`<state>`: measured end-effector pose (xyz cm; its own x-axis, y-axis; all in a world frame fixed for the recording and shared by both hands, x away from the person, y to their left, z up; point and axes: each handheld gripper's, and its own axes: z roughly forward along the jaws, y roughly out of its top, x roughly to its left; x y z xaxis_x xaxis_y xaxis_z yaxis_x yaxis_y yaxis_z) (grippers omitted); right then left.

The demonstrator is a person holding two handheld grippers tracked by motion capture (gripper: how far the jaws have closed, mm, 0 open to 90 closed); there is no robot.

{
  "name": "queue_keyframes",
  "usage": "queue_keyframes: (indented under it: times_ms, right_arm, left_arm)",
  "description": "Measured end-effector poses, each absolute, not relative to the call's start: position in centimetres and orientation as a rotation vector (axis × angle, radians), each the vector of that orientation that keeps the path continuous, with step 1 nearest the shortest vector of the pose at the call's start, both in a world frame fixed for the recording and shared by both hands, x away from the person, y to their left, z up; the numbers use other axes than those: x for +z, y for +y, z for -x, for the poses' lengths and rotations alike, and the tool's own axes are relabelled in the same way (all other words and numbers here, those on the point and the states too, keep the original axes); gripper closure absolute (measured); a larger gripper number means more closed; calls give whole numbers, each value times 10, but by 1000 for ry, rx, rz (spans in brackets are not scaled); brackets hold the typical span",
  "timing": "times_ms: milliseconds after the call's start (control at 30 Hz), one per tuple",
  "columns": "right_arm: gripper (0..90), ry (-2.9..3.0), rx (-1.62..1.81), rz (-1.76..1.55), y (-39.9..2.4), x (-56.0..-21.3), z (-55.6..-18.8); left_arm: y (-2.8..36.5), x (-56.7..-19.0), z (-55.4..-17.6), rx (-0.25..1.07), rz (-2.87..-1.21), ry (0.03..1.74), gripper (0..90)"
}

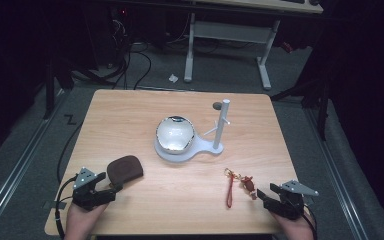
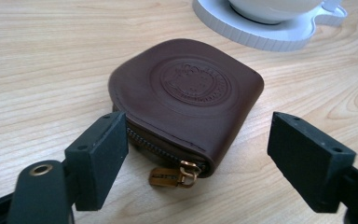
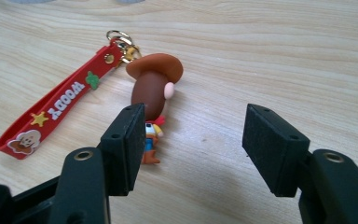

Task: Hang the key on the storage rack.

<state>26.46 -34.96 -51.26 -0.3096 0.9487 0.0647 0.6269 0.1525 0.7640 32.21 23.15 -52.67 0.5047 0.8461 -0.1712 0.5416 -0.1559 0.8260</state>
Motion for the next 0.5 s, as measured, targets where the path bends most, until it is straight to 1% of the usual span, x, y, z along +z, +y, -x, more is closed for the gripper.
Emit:
queue_keyframes:
  times_ms: [167,333,500]
  right_arm:
    - [411,2006,983,-1494,-349,-515,-266]
    - [423,2012,980,-1471,-347,-515,-266]
    - [432,2019,976,-1474,-345,-516,-267]
  left_arm:
    - [231,-528,-323,415,-1839,1162,193]
    - [235,-529,-323,408,-1809,1168,193]
    - [235,-529,-323,415,-1812,1169,198]
